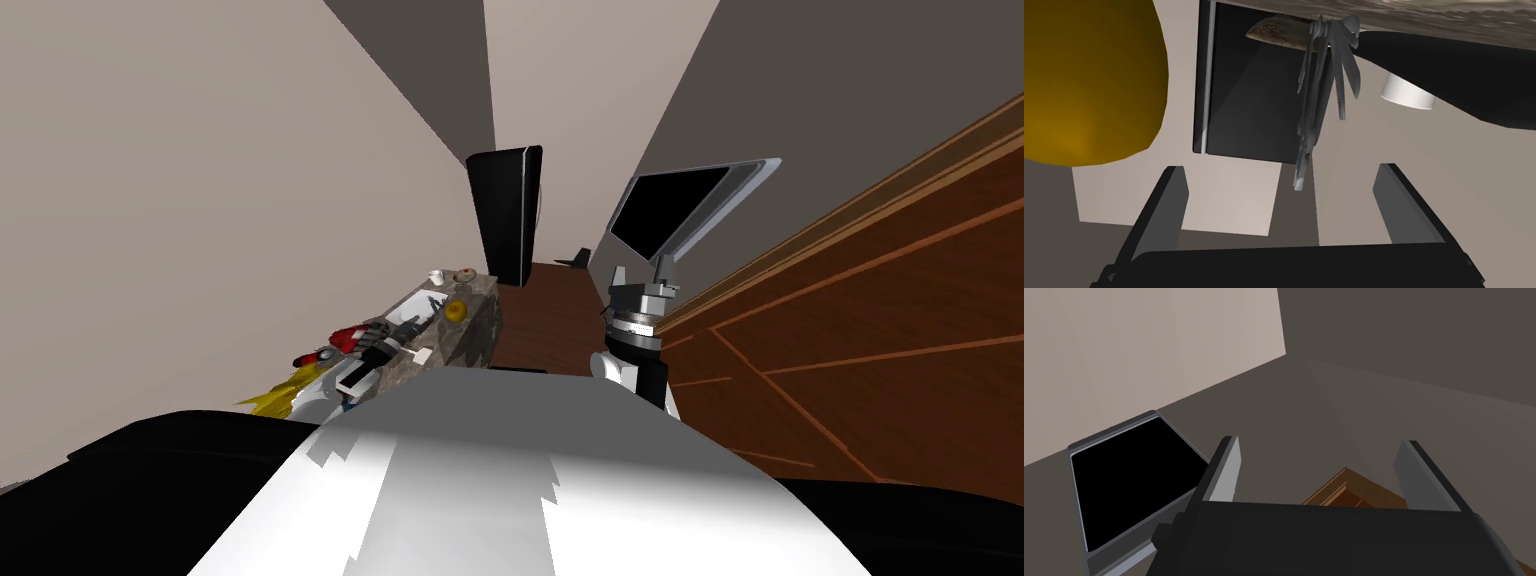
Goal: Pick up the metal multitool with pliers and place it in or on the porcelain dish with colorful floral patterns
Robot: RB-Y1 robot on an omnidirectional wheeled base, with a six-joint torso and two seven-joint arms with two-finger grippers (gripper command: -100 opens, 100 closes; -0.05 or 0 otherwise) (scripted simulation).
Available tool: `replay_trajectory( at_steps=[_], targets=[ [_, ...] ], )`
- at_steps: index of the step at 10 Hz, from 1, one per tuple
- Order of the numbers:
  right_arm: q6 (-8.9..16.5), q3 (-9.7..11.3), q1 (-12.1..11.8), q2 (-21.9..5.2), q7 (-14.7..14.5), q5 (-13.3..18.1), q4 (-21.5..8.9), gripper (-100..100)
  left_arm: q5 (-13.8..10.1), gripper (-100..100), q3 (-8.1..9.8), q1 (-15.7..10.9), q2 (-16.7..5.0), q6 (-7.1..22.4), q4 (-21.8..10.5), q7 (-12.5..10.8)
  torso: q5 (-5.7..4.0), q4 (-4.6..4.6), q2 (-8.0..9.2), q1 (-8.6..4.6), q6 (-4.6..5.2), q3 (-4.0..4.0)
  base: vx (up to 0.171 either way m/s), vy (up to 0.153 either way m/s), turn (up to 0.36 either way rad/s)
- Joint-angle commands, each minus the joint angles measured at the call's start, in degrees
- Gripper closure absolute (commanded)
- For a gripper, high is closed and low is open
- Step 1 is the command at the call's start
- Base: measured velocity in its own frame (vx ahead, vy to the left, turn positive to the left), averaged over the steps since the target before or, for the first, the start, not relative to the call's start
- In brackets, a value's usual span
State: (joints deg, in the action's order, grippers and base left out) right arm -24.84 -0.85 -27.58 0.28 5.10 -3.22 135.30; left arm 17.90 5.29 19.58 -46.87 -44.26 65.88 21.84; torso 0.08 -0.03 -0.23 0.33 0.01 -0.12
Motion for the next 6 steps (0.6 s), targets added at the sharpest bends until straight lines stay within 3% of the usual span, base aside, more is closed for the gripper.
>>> replay_trajectory(
  at_steps=[1, 2, 3, 4, 5, 6],
  targets=[
    [0.0, 0.0, 0.0, 0.0, 0.0, 0.0, 0.0, 0, 1.5, -100, -0.08, -1.6, -1.9, 0.6, -2.3, 0.4, 0.0, 0.0, 0.0, 0.0, 0.0, 0.0, 0.046, 0.021, -0.233],
    [0.0, 0.0, 0.0, 0.0, 0.0, 0.0, 0.0, 0, 2.4, -100, -0.19, -2.6, -2.8, 1.0, -3.4, 0.6, -0.01, -0.02, -0.09, -0.01, 0.03, -0.05, 0.078, 0.021, -0.254],
    [0.0, 0.0, 0.0, 0.0, 0.0, 0.0, 0.0, 0, 1.8, -100, -0.18, -2.0, -2.2, 0.8, -2.6, 0.4, -0.01, -0.04, -0.2, -0.02, 0.02, -0.11, 0.039, 0.014, -0.05],
    [0.0, 0.0, 0.0, 0.0, 0.0, 0.0, 0.0, 0, 1.9, 0, -0.18, -2.2, -2.3, 0.9, -2.7, 0.4, 0.0, -0.04, -0.1, -0.07, -0.05, -0.07, 0.006, 0.003, 0.008],
    [0.0, 0.0, 0.0, 0.0, 0.0, 0.0, 0.0, 0, 1.9, -100, -0.18, -2.1, -2.3, 0.9, -2.7, 0.4, -0.02, -0.01, 0.01, -0.11, -0.05, 0.0, 0.0, 0.0, 0.0],
    [0.0, 0.0, 0.0, 0.0, 0.0, 0.0, 0.0, 0, 1.9, 100, -0.18, -2.1, -2.3, 0.9, -2.7, 0.4, -0.02, 0.0, 0.05, -0.12, -0.05, 0.03, 0.0, 0.0, 0.0]
  ],
)
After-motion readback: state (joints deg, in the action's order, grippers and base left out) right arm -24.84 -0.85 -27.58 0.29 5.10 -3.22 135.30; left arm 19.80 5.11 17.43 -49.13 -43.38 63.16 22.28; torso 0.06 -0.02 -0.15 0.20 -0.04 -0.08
